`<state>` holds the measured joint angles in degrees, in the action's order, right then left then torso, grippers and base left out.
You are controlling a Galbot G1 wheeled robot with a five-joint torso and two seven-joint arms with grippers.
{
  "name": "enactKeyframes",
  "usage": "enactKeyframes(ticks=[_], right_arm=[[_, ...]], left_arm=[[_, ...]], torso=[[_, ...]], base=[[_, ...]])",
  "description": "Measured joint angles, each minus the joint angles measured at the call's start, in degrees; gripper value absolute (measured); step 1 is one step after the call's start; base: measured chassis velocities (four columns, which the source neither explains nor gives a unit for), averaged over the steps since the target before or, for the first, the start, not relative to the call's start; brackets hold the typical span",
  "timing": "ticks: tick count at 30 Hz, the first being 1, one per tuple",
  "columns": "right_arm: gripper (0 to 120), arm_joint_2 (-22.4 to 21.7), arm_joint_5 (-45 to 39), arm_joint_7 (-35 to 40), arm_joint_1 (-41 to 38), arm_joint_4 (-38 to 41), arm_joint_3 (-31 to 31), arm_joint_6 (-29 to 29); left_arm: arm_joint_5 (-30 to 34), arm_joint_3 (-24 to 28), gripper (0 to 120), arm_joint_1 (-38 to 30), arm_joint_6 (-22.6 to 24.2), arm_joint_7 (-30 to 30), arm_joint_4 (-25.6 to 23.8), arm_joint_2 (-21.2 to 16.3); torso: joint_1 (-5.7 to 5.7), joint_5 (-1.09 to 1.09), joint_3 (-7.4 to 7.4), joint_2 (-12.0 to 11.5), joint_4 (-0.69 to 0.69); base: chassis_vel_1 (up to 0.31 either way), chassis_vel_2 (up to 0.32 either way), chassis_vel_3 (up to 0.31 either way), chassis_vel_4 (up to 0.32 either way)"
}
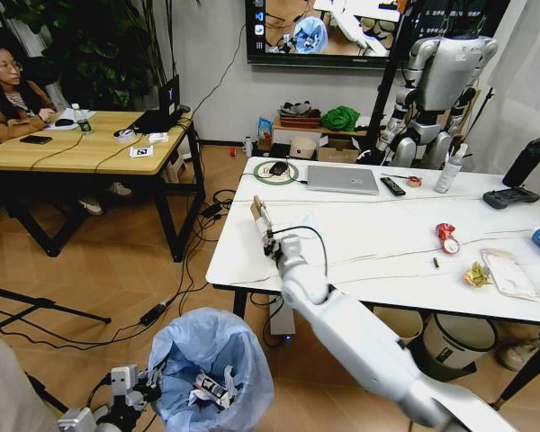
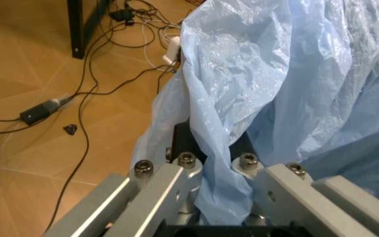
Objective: Pick up the trash bin and place the trash from the table into it.
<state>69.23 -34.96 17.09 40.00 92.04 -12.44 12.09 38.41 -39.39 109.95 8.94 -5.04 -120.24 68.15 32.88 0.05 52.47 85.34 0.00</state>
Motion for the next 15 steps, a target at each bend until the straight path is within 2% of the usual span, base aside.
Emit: enactKeyframes(ticks=[1, 2, 4, 6, 7, 9, 12, 15], right_arm=[[0, -2.9, -0.5, -1.3, 1.4, 2.8, 0.3, -1.6], [0, -2.9, -0.5, -1.3, 1.4, 2.8, 0.3, -1.6], [0, -10.4, -2.4, -3.9, 5.7, 10.7, 1.3, -5.1], [0, -13.8, -4.0, -5.9, 8.7, 15.0, 1.7, -7.1], [0, -13.8, -4.0, -5.9, 8.7, 15.0, 1.7, -7.1], [0, -17.0, -5.2, -9.6, 13.4, 21.0, 2.5, -10.1], [0, -19.4, -5.1, -14.5, 18.8, 26.6, 2.0, -14.4], [0, -20.0, -4.1, -17.7, 22.0, 28.3, 0.9, -16.8]], left_arm=[[0.2, 0.1, 0, -0.2, 0.0, 0.0, 0.1, -0.2], [0.2, 0.1, 0, -0.2, 0.0, 0.0, 0.1, -0.2], [0.5, 0.4, 0, -0.7, 0.2, 0.2, 0.6, -0.6], [0.6, 0.7, 0, -1.0, 0.3, 0.2, 0.9, -0.7], [0.6, 0.7, 0, -1.0, 0.3, 0.2, 0.9, -0.7], [0.8, 0.9, 0, -1.3, 0.4, 0.3, 1.1, -0.6], [1.1, 0.8, 0, -1.3, 0.6, 0.4, 1.0, -0.4], [1.1, 0.7, 0, -1.4, 0.7, 0.5, 0.9, -0.3]], torso=[[0.00, 0.01, 0.00, 0.0, 0.02], [0.00, 0.01, 0.00, 0.0, 0.02], [0.00, -0.08, 0.00, 0.0, -0.05], [-0.01, -0.03, 0.00, 0.0, -0.07], [-0.01, -0.03, 0.00, 0.0, -0.07], [-0.01, -0.03, -0.01, 0.0, -0.03], [0.00, -0.05, -0.01, 0.0, 0.01], [-0.01, -0.04, -0.01, 0.0, -0.01]], base=[[0.000, 0.000, 0.000, 0.000], [0.000, 0.000, 0.000, 0.000], [0.000, 0.000, 0.000, 0.000], [0.000, 0.000, 0.000, 0.000], [0.000, 0.000, 0.000, 0.000], [0.000, 0.000, 0.000, 0.000], [0.000, 0.000, 0.000, 0.000], [0.000, 0.000, 0.000, 0.000]])
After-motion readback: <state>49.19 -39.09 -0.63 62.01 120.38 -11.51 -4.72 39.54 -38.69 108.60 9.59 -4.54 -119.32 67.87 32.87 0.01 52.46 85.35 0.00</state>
